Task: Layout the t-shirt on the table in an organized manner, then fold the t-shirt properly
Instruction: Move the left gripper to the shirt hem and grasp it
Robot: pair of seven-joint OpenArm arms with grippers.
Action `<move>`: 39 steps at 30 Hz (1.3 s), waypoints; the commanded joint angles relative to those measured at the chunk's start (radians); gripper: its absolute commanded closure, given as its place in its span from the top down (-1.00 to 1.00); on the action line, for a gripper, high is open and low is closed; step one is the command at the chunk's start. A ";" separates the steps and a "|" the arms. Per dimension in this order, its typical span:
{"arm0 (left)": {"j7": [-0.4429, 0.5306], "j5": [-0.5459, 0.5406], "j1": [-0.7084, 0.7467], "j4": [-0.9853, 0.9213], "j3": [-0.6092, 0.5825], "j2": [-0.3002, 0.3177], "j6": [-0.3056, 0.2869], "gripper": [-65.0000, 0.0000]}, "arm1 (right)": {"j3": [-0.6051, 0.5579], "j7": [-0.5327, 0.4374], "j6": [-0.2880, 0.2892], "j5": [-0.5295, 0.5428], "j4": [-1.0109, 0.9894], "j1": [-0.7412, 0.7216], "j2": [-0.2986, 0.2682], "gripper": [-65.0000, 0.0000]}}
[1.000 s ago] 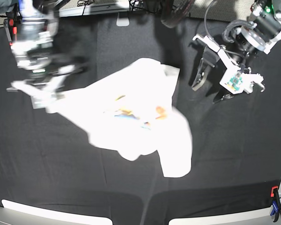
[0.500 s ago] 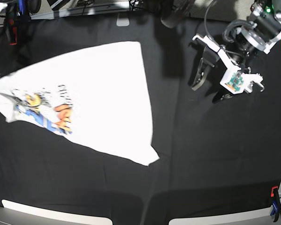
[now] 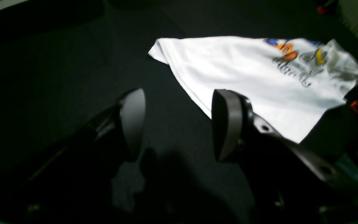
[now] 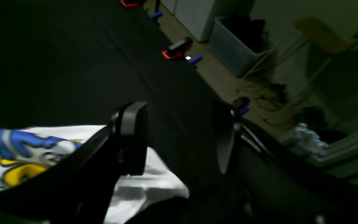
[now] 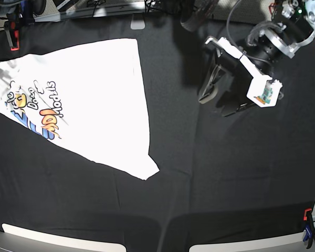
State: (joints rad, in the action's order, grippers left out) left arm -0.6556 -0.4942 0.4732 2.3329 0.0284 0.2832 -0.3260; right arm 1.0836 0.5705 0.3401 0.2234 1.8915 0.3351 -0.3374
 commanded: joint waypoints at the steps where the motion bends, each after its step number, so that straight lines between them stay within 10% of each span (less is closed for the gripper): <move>1: 0.029 -0.012 -0.014 0.013 0.003 -0.004 -0.003 -0.03 | 0.008 -0.020 -0.005 0.029 0.016 -0.002 -0.022 -0.01; 11: 0.029 -0.146 -0.243 -0.369 0.003 -0.012 -0.003 -0.03 | 0.008 -0.008 0.010 0.158 0.016 -0.002 -0.022 -0.01; 39: -0.024 -0.150 -0.880 -1.523 0.003 -0.432 -0.007 -0.03 | 0.008 -0.005 0.081 0.208 0.016 -0.002 -0.020 -0.01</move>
State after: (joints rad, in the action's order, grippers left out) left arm -0.6769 -0.6392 -0.3882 0.8005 0.0303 -0.1246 -0.3264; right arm 1.0828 0.5892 0.4225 0.4202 1.8915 0.3351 -0.3355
